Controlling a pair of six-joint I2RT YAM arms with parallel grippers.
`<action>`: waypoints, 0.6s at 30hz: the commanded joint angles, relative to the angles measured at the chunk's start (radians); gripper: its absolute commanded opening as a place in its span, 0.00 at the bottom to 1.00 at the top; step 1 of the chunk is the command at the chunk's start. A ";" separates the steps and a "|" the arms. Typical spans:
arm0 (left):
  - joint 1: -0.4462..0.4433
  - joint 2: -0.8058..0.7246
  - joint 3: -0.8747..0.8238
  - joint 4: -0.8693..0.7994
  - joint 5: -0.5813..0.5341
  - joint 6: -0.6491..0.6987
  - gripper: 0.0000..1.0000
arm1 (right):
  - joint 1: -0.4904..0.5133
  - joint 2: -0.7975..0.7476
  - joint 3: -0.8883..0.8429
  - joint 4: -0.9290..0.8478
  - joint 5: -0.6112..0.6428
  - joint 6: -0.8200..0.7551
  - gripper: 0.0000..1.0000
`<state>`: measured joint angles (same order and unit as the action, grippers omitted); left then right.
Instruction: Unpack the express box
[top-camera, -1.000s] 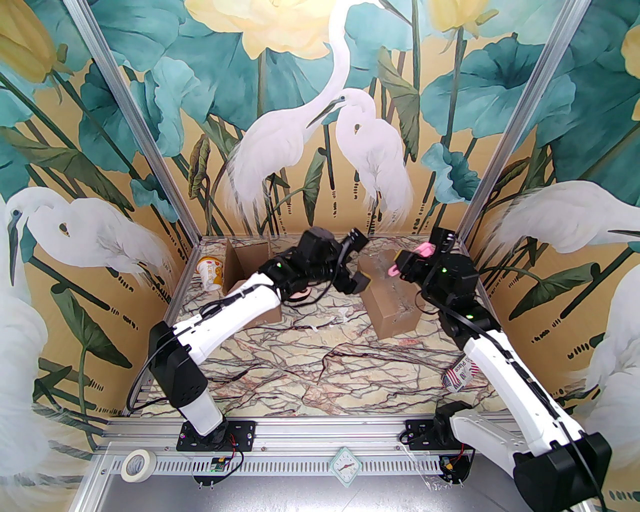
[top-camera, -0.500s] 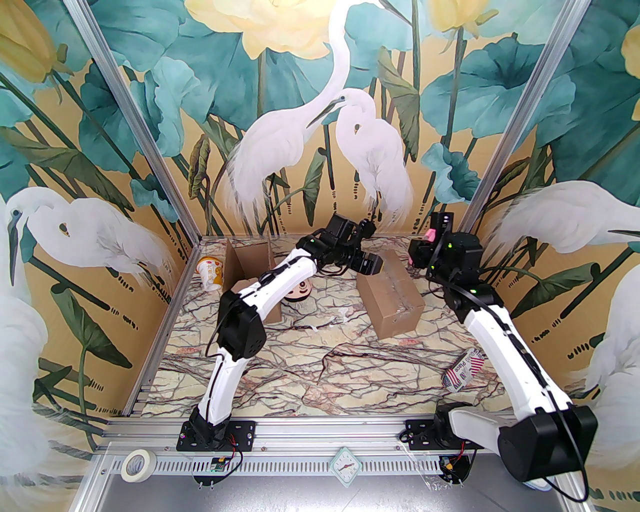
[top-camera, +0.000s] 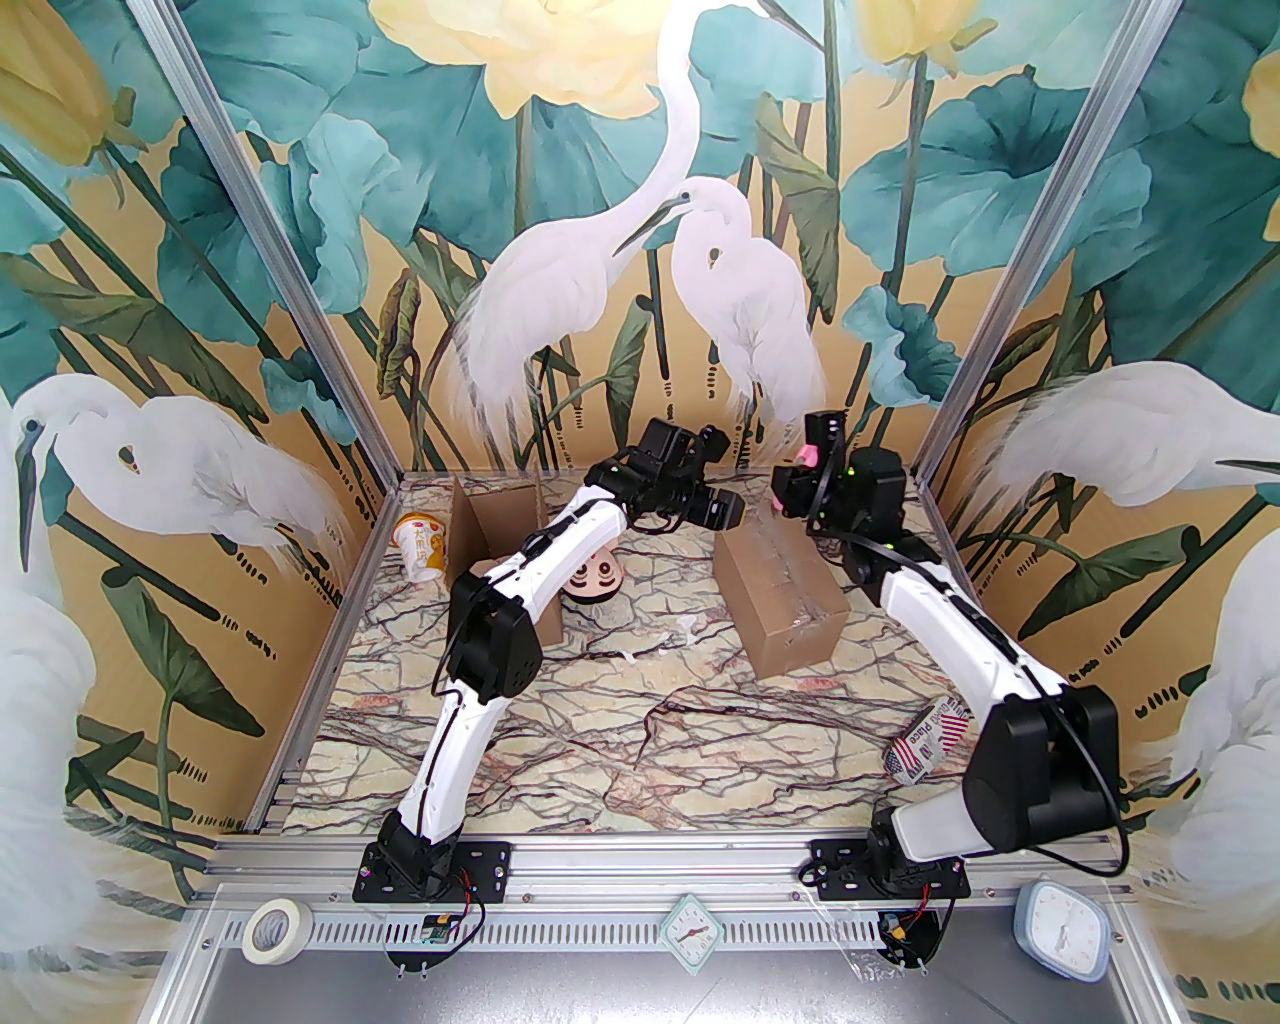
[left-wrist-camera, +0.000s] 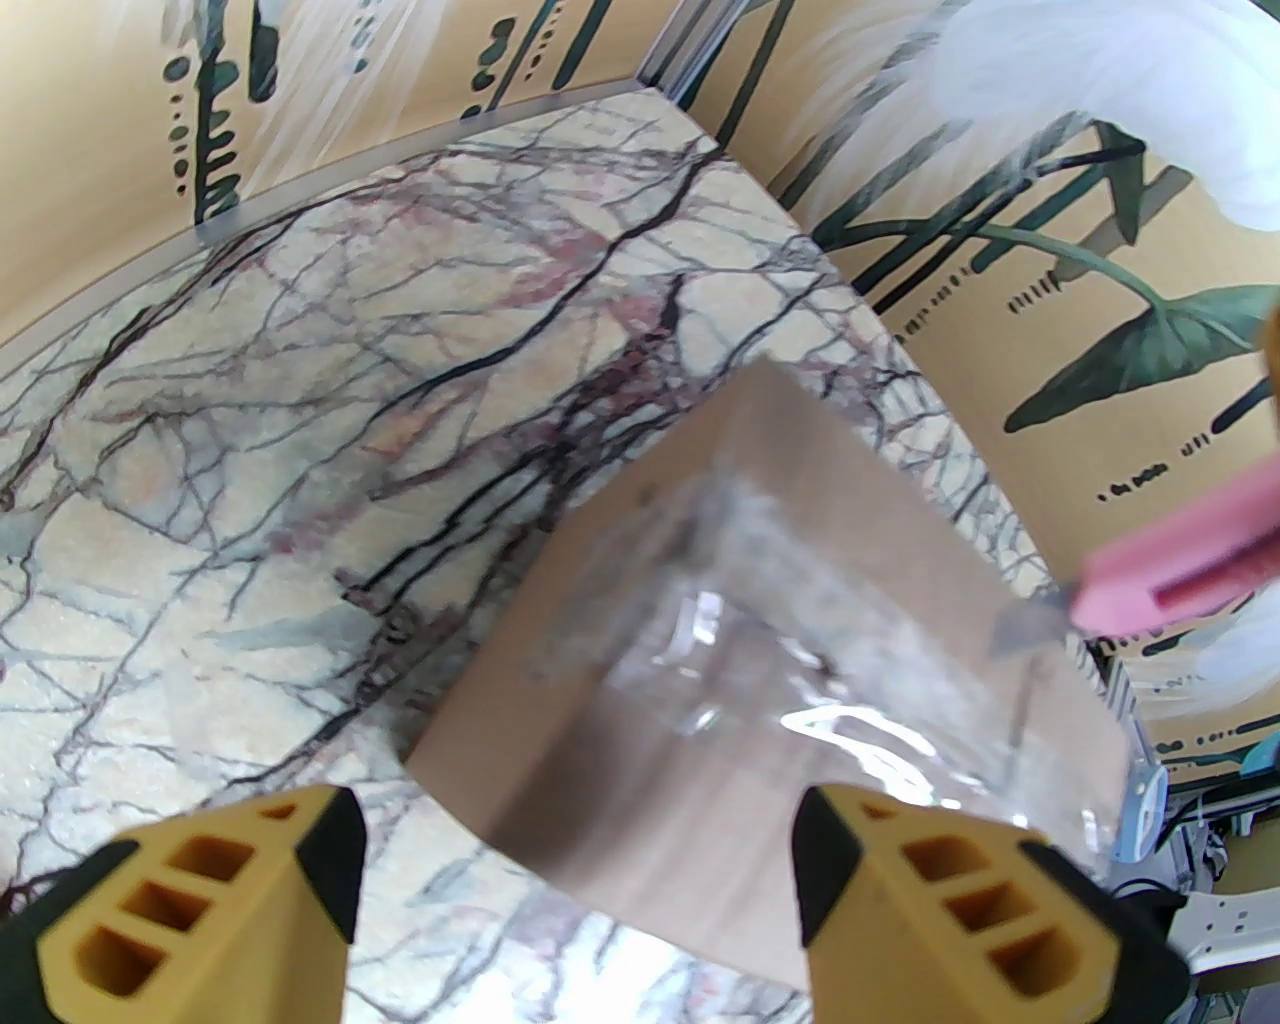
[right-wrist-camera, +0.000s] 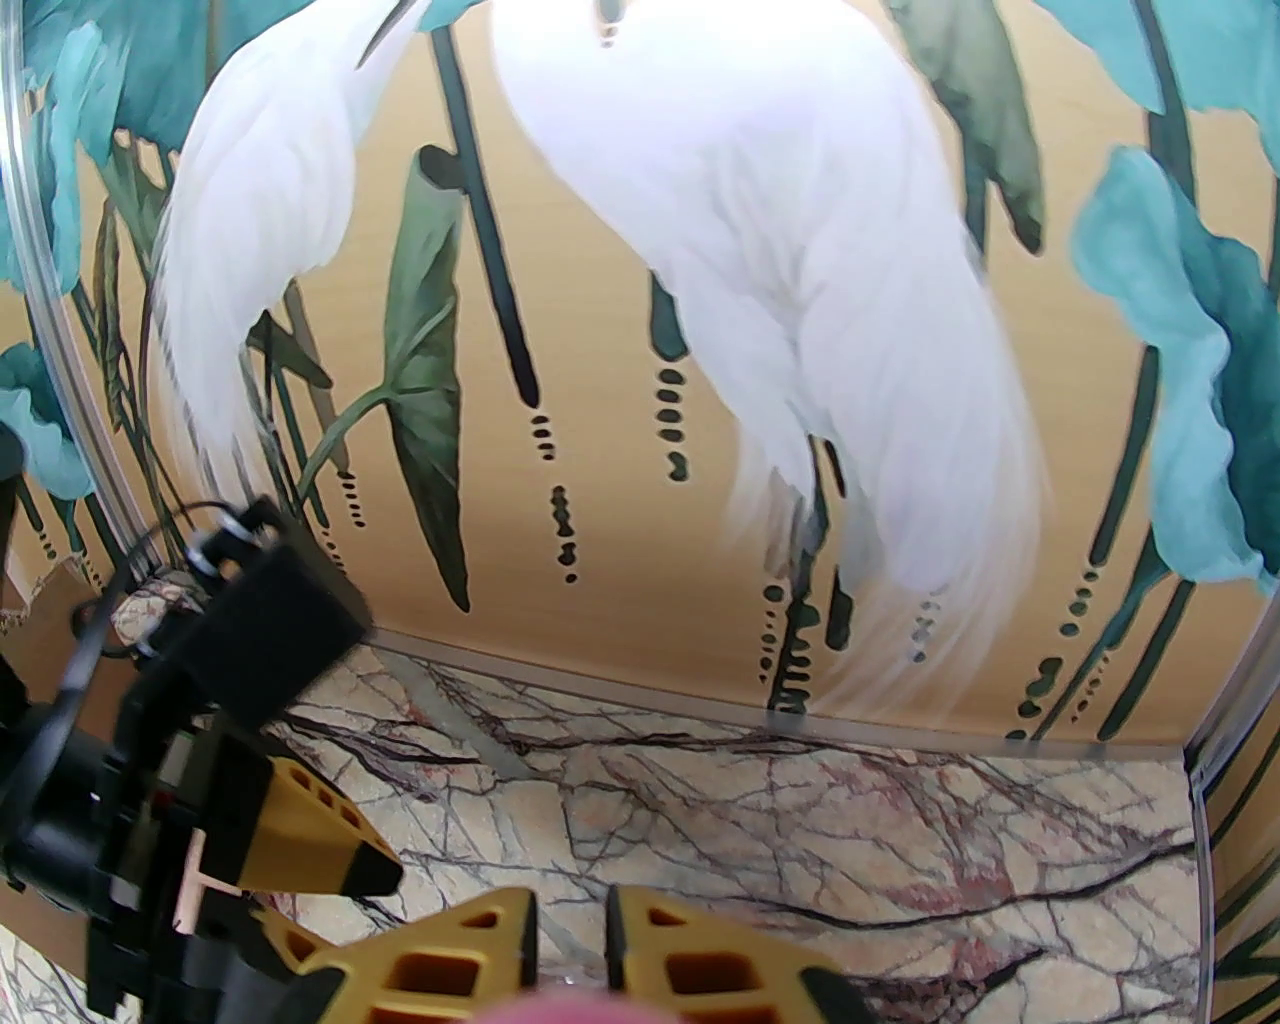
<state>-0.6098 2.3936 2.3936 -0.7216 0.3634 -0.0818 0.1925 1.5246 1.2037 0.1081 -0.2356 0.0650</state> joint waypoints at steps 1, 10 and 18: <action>0.005 0.052 0.031 -0.007 0.024 0.018 0.77 | 0.022 0.028 0.044 0.062 0.022 -0.047 0.00; 0.006 0.084 0.030 -0.012 -0.008 0.017 0.79 | 0.039 0.082 0.057 0.089 0.053 -0.086 0.00; 0.006 0.080 -0.010 -0.006 0.003 0.006 0.78 | 0.042 0.118 0.069 0.091 0.052 -0.110 0.00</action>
<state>-0.6029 2.4409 2.4073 -0.7067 0.3775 -0.0830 0.2237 1.6283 1.2354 0.1692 -0.1936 -0.0273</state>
